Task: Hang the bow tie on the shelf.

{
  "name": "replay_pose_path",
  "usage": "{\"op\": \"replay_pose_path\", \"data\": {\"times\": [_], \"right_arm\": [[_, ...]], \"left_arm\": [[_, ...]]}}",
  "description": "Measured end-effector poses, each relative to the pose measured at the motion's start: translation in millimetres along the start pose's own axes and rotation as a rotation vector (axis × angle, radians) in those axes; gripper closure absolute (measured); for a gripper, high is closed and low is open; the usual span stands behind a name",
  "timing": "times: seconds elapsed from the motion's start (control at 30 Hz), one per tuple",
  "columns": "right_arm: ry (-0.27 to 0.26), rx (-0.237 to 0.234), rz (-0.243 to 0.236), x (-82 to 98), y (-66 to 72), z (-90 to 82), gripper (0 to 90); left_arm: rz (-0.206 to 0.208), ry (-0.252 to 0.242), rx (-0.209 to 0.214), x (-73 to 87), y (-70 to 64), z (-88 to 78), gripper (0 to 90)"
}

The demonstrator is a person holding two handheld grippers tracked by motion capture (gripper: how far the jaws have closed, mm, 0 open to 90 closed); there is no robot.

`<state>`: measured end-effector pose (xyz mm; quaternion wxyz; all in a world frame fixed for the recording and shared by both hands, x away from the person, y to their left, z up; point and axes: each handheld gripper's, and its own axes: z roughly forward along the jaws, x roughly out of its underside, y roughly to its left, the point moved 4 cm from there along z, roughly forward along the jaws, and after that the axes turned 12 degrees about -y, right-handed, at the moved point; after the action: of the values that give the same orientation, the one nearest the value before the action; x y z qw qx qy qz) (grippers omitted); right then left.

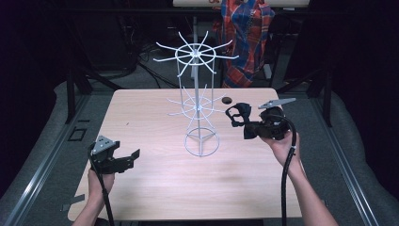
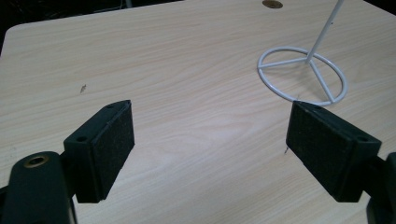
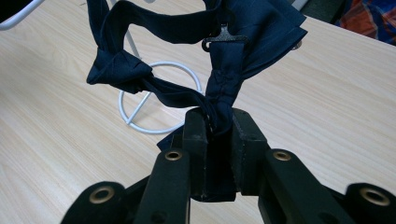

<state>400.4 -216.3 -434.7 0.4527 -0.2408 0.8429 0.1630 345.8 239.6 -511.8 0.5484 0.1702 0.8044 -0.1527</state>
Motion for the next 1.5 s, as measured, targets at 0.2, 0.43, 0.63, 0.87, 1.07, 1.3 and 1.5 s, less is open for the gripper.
{"op": "replay_pose_path", "data": {"times": [0.2, 0.43, 0.63, 0.87, 1.07, 1.3, 1.5], "right_arm": [[0.006, -0.002, -0.001, -0.1, 1.3, 3.8, 77.9], [0.017, -0.010, -0.009, -0.9, 4.8, 9.3, 78.0], [0.025, -0.010, -0.017, -1.0, 8.2, 14.1, 77.9], [0.045, -0.021, -0.030, -0.1, 12.8, 22.9, 77.9], [0.060, -0.023, -0.035, 2.7, 16.9, 33.3, 77.9], [0.068, -0.023, -0.034, 4.1, 18.3, 43.5, 77.9], [0.063, -0.018, -0.022, 4.3, 18.0, 50.1, 77.8]], "left_arm": [[-0.001, 0.003, -0.002, 0.0, -0.1, 0.0, 15.6], [0.000, 0.001, 0.000, 0.1, 0.2, 0.0, 15.6], [0.001, 0.001, -0.001, 0.1, 0.2, 0.0, 15.6], [0.000, -0.003, -0.001, 0.1, 0.4, -0.1, 15.6], [-0.003, -0.003, -0.002, 0.2, 0.4, -0.1, 15.6], [-0.002, -0.001, -0.003, 0.4, 0.7, -0.1, 15.6], [-0.003, -0.001, -0.004, 0.4, 0.7, 0.0, 15.6]]}}
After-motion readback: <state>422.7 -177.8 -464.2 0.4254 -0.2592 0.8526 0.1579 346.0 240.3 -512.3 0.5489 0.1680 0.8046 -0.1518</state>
